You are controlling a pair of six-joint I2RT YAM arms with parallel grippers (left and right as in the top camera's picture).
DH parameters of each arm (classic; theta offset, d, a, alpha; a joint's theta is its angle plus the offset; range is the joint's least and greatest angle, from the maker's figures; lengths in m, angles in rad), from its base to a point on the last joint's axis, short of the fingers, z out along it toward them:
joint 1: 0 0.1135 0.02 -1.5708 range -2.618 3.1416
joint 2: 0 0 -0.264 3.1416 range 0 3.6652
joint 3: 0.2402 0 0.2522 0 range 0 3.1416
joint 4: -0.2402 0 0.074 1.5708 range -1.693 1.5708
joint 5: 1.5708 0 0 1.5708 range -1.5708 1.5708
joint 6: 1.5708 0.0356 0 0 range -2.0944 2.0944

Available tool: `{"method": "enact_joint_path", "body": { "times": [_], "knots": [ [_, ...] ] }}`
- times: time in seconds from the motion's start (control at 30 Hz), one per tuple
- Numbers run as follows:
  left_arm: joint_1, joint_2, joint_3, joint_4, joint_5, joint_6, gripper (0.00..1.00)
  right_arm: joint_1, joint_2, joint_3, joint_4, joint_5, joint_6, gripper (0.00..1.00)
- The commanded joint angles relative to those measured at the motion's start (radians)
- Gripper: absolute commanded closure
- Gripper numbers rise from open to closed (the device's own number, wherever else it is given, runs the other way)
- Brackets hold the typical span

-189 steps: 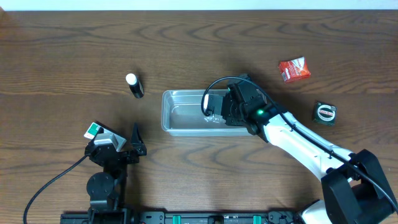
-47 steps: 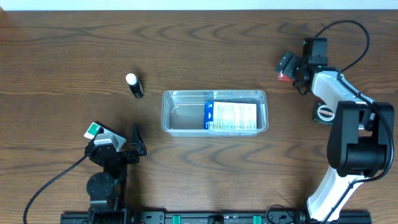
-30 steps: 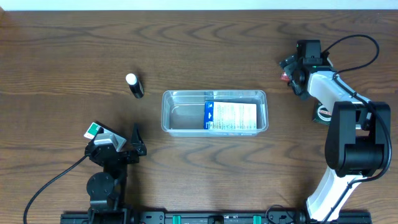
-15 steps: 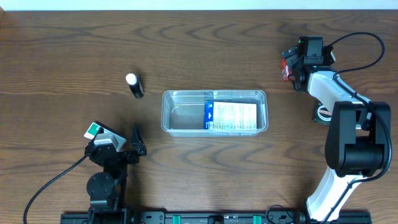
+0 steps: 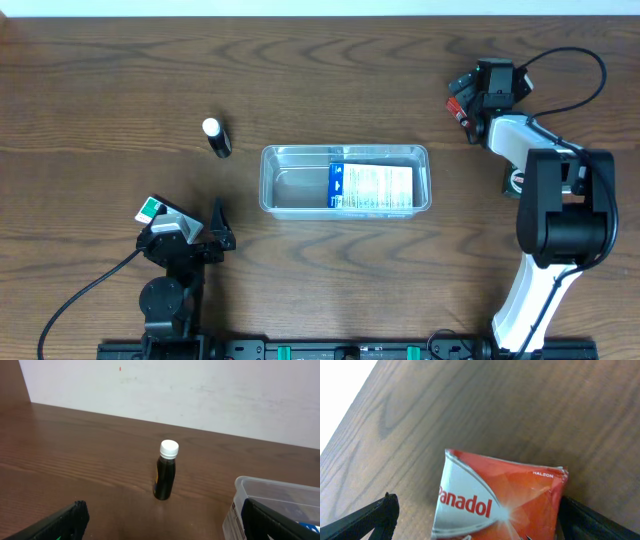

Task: Pack container
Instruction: 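Grasp the red Panadol box with the right gripper and lift it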

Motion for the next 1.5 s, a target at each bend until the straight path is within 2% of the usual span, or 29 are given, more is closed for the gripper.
{"method": "enact_joint_path", "body": {
  "times": [0.0, 0.1, 0.17, 0.43, 0.57, 0.73, 0.8, 0.9, 1.07, 1.47],
  "knots": [
    [0.005, 0.001, -0.019, -0.037, -0.012, 0.016, 0.02, -0.006, 0.027, 0.000, -0.002, -0.018, -0.118, 0.02],
    [0.005, 0.001, -0.019, -0.037, -0.012, 0.016, 0.02, -0.007, 0.026, 0.002, -0.029, -0.095, -0.292, 0.10],
    [0.005, 0.001, -0.019, -0.037, -0.012, 0.016, 0.02, -0.009, 0.025, 0.007, -0.082, -0.143, -0.354, 0.15],
    [0.005, 0.001, -0.019, -0.037, -0.012, 0.016, 0.02, -0.032, 0.025, 0.084, -0.451, -0.218, -0.447, 0.15],
    [0.005, 0.001, -0.019, -0.037, -0.012, 0.016, 0.02, -0.048, 0.025, 0.159, -0.599, -0.218, -0.499, 0.25],
    [0.005, 0.001, -0.019, -0.037, -0.012, 0.016, 0.02, -0.068, 0.025, 0.298, -0.750, -0.217, -0.604, 0.32],
    [0.005, 0.001, -0.019, -0.037, -0.012, 0.016, 0.02, -0.073, 0.025, 0.348, -0.774, -0.213, -0.650, 0.30],
    [0.005, 0.001, -0.019, -0.037, -0.012, 0.016, 0.02, -0.076, 0.025, 0.396, -0.779, -0.213, -0.718, 0.22],
    [0.005, 0.001, -0.019, -0.037, -0.012, 0.016, 0.02, -0.075, 0.025, 0.415, -0.714, -0.213, -0.880, 0.15],
    [0.005, 0.001, -0.019, -0.037, -0.012, 0.016, 0.02, -0.074, 0.033, 0.415, -0.693, -0.224, -0.991, 0.04]
  ]
}}
